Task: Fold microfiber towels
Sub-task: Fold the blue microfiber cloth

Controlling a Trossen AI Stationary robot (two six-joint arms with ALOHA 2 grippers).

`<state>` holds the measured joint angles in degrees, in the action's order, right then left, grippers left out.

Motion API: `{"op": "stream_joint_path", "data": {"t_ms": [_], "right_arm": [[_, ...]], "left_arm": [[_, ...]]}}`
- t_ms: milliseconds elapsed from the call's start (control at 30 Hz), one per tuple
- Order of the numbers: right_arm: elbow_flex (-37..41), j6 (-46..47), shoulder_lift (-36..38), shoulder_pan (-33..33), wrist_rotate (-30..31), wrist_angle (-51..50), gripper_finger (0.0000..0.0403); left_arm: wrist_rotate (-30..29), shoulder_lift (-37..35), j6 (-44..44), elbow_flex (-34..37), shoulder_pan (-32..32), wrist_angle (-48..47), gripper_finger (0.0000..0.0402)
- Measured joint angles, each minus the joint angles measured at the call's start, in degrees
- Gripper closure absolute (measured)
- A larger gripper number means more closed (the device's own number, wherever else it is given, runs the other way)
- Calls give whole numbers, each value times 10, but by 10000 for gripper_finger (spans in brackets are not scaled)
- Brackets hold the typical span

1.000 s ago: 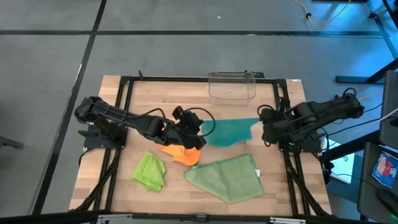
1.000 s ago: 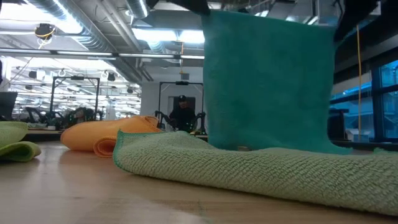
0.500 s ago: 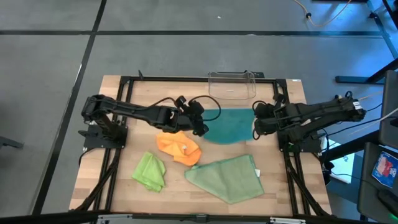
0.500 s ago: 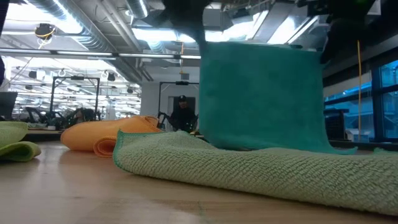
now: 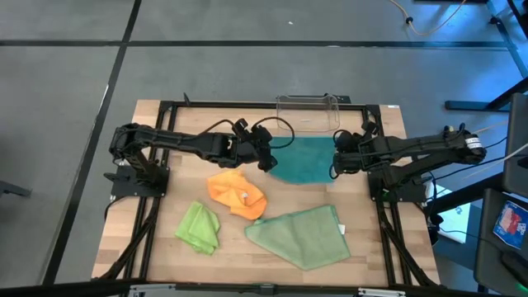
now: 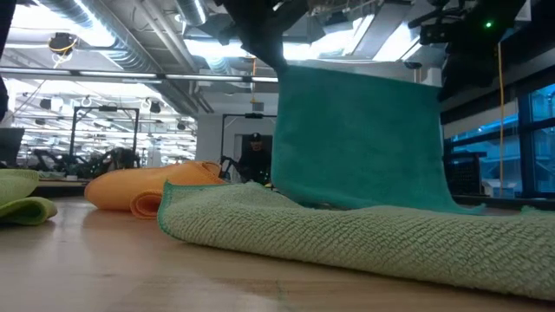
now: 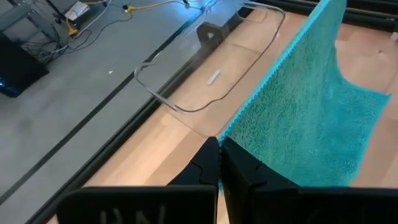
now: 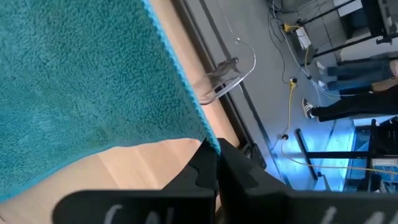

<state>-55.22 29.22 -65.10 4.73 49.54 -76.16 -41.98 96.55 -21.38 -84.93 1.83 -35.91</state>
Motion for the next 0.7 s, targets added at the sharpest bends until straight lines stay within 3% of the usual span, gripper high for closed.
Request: {"op": "stream_joint_path", "data": {"t_ms": [133, 333, 700], "right_arm": [[-7, -12, 0, 0, -12, -9, 402], [-69, -13, 0, 26, -86, -33, 402], [-225, 50, 0, 149, -333, -94, 402]], "left_arm": [[3, -2, 1, 0, 18, 23, 402], [25, -6, 10, -30, 76, 47, 401], [30, -6, 39, -117, 209, 43, 401]]}}
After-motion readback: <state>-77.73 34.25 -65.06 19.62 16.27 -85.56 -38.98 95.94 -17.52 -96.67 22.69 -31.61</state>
